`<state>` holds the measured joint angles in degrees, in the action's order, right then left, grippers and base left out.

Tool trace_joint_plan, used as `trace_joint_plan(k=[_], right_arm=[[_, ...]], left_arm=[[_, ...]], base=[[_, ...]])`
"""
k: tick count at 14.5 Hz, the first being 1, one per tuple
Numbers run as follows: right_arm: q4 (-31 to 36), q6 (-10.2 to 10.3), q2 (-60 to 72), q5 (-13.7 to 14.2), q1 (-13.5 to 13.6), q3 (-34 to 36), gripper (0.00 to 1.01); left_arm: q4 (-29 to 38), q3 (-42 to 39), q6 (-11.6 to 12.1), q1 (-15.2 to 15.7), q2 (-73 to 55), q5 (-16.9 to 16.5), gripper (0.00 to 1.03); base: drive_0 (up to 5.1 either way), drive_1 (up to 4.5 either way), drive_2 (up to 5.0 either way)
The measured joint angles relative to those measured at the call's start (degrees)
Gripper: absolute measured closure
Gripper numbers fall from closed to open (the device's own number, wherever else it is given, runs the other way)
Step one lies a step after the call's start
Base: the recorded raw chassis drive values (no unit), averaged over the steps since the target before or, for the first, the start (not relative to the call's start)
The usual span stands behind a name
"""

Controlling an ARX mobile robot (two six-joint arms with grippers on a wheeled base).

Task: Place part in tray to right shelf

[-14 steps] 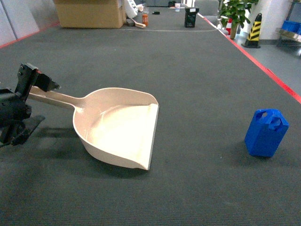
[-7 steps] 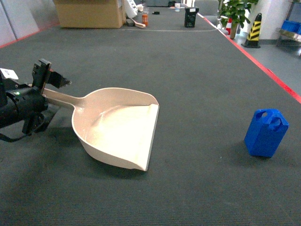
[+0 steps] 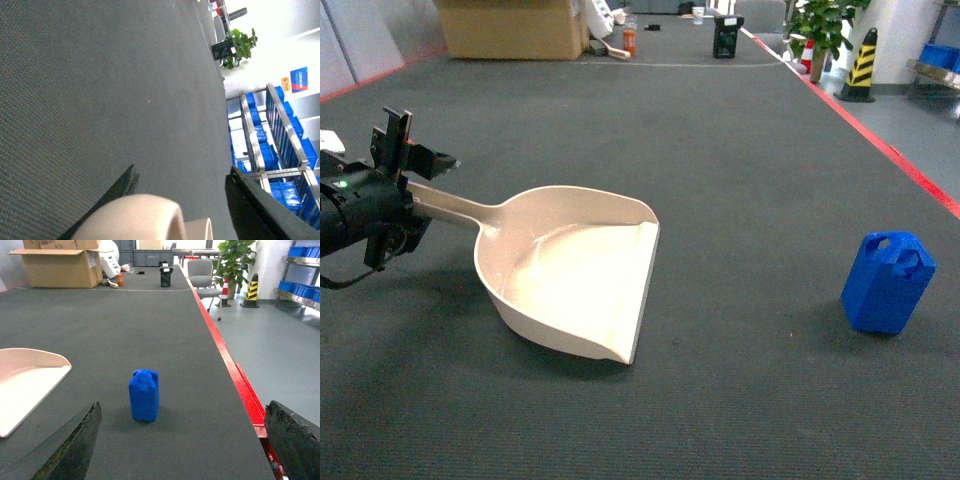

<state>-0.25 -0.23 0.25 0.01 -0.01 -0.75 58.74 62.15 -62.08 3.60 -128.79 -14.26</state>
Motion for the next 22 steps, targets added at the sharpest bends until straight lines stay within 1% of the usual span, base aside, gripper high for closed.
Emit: trace_joint_plan(k=[2, 3, 4, 5, 6, 7, 8, 9, 10, 11, 12, 13, 15, 17, 22], right_arm=[[0.00, 0.02, 0.00, 0.00, 0.00, 0.00, 0.03], [0.00, 0.02, 0.00, 0.00, 0.00, 0.00, 0.03], [0.00, 0.00, 0.00, 0.00, 0.00, 0.00, 0.03], [0.00, 0.00, 0.00, 0.00, 0.00, 0.00, 0.03], [0.00, 0.00, 0.00, 0.00, 0.00, 0.00, 0.03], [0.00, 0.00, 0.00, 0.00, 0.00, 0.00, 0.03], [0.00, 0.00, 0.00, 0.00, 0.00, 0.00, 0.03], [0.00, 0.00, 0.00, 0.00, 0.00, 0.00, 0.03], [0.00, 0.00, 0.00, 0.00, 0.00, 0.00, 0.03], [0.00, 0.02, 0.00, 0.00, 0.00, 0.00, 0.03], [0.00, 0.02, 0.00, 0.00, 0.00, 0.00, 0.03], [0.00, 0.00, 0.00, 0.00, 0.00, 0.00, 0.03], [0.00, 0.02, 0.00, 0.00, 0.00, 0.00, 0.03], [0.00, 0.02, 0.00, 0.00, 0.00, 0.00, 0.03], [0.00, 0.02, 0.00, 0.00, 0.00, 0.00, 0.03]], left_arm=[[1.79, -0.37, -0.72, -0.04, 0.00, -0.61, 0.59], [2.21, -0.50, -0.92, -0.07, 0.00, -0.87, 0.61], [3.15, -0.92, -1.18, -0.13, 0.00, -1.44, 0.66], [5.03, -2.05, -2.12, -0.52, 0.07, -2.21, 0.77], [6.45, -3.34, -3.89, -1.18, 0.22, -2.45, 0.88], [7.74, -4.26, -4.74, -1.38, 0.66, -2.67, 0.88], [13.49, -8.79, -8.57, -2.25, 4.52, -3.08, 0.90], [14.86, -14.56, -13.60, -4.22, 13.88, -4.50, 0.90], [14.64, -21.14, -17.49, -8.20, 20.33, -7.13, 0.90], [14.78, -22.18, -19.54, -10.14, 22.51, -8.13, 0.90], [14.62, -19.10, -17.35, -10.91, 21.99, -7.65, 0.90], [14.73, -17.53, -15.72, -12.72, 22.08, -8.76, 0.90], [14.78, -19.78, -15.39, -13.92, 22.10, -9.51, 0.90], [14.43, -21.42, -14.84, -14.32, 22.10, -9.99, 0.90], [14.88, -21.40, -14.53, -14.32, 22.10, -9.99, 0.90]], base=[[0.0, 0.00, 0.0], [0.0, 0.00, 0.0], [0.0, 0.00, 0.0], [0.0, 0.00, 0.0], [0.0, 0.00, 0.0], [0.0, 0.00, 0.0], [0.0, 0.00, 0.0], [0.0, 0.00, 0.0], [0.0, 0.00, 0.0], [0.0, 0.00, 0.0], [0.0, 0.00, 0.0], [0.0, 0.00, 0.0], [0.0, 0.00, 0.0], [0.0, 0.00, 0.0], [0.0, 0.00, 0.0]])
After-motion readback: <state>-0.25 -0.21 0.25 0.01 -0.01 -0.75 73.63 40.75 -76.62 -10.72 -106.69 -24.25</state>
